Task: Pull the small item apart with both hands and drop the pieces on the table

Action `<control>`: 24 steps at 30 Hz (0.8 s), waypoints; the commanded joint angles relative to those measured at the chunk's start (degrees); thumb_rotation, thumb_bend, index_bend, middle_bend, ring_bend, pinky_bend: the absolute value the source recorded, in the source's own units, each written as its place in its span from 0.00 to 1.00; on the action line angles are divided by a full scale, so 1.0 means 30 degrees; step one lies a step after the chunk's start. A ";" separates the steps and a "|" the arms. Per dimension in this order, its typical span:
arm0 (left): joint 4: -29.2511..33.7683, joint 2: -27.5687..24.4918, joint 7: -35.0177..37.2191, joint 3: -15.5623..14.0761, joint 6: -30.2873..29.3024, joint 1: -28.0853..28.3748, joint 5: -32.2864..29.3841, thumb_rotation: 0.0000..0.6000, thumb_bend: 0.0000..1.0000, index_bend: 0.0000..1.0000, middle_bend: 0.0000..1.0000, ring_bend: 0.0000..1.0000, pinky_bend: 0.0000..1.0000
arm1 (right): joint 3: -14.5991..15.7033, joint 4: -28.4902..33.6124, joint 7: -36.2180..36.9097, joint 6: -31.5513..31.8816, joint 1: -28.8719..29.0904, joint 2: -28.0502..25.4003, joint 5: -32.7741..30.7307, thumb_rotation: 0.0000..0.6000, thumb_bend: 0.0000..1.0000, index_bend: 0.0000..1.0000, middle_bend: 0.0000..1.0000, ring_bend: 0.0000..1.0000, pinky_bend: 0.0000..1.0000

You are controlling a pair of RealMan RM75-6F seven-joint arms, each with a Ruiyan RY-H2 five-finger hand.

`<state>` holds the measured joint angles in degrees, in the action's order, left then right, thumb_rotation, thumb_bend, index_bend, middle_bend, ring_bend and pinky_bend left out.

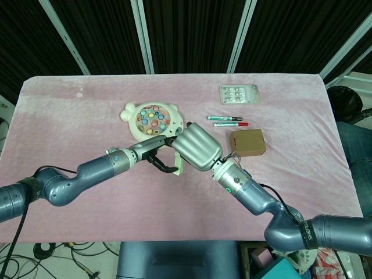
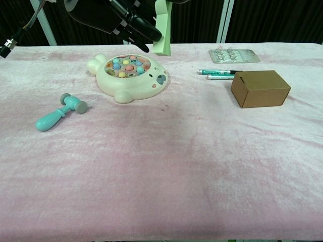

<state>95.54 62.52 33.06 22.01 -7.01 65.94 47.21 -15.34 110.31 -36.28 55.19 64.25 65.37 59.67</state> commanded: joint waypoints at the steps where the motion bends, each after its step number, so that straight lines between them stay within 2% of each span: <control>1: 0.0018 0.0036 0.0010 0.0012 -0.0055 0.0023 -0.0045 1.00 0.34 0.48 0.06 0.00 0.00 | 0.0030 -0.0032 0.0010 -0.0009 -0.0004 0.0024 -0.0001 1.00 0.51 0.70 0.74 0.79 0.58; 11: -0.0070 0.0272 -0.0085 -0.0187 -0.0208 0.0243 -0.0177 1.00 0.38 0.49 0.06 0.00 0.00 | 0.0093 -0.0022 0.0096 -0.0050 -0.0018 0.0004 0.0135 1.00 0.51 0.70 0.74 0.79 0.58; 24: 0.0122 0.0328 -0.0091 -0.0357 -0.0550 0.0469 -0.0520 1.00 0.50 0.53 0.10 0.00 0.00 | 0.0144 0.0262 0.0156 0.0016 -0.0146 -0.0351 0.0458 1.00 0.51 0.75 0.75 0.79 0.58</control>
<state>95.88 63.51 32.83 20.98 -8.62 67.32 45.66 -14.88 110.95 -35.90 55.10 63.92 64.45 60.93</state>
